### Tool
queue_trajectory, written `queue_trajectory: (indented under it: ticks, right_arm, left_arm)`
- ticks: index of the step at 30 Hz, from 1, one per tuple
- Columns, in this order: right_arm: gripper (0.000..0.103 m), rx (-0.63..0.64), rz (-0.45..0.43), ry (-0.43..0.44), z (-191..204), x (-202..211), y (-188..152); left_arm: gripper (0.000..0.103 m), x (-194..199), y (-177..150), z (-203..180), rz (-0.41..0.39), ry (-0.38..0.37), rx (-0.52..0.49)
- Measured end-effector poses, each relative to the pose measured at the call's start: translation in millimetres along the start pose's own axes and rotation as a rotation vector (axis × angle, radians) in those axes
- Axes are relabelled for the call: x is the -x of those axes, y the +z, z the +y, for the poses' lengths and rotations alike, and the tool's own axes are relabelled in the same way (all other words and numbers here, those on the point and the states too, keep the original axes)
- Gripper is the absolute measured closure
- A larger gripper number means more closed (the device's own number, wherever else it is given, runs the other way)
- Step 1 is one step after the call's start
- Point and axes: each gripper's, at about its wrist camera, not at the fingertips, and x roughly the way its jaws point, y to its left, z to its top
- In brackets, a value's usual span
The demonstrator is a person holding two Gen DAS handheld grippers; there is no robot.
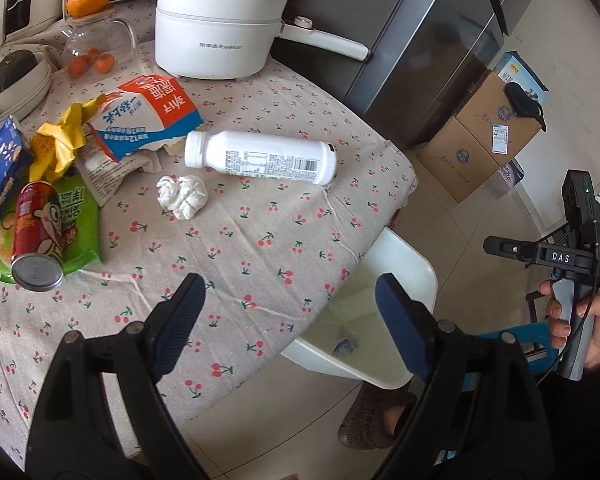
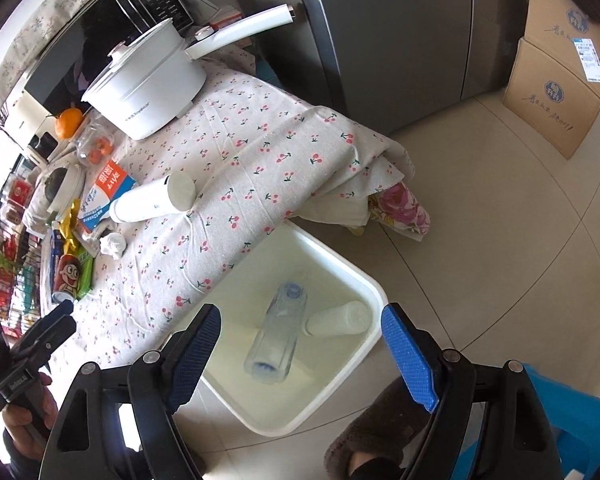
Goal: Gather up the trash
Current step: 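Grasp the blue snack box with the left gripper while the right grasps another white bottle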
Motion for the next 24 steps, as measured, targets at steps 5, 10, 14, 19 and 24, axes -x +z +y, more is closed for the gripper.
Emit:
queue_trajectory:
  ticks: [5,10,14,19,24]
  right_arm:
    - [0.019,0.063,-0.001,-0.007,26.7,-2.2,2.6]
    - [0.017,0.128,-0.005,-0.025,57.4,-5.8,5.8]
    - [0.016,0.168,-0.002,-0.020,83.1,-12.9,9.8]
    - [0.015,0.239,0.010,-0.037,115.5,-26.5,18.5]
    - [0.015,0.375,0.004,-0.090,149.6,-46.2,37.7]
  left_arm:
    - [0.005,24.5,3.3,28.2,-0.050,0.080,0.049]
    - [0.004,39.3,3.8,58.1,-0.062,0.197,0.067]
    - [0.004,49.4,2.8,86.8,-0.054,0.281,0.082]
    - [0.004,62.5,6.6,126.6,-0.030,0.361,0.090]
    - [0.004,63.7,18.7,169.9,0.032,0.426,0.024]
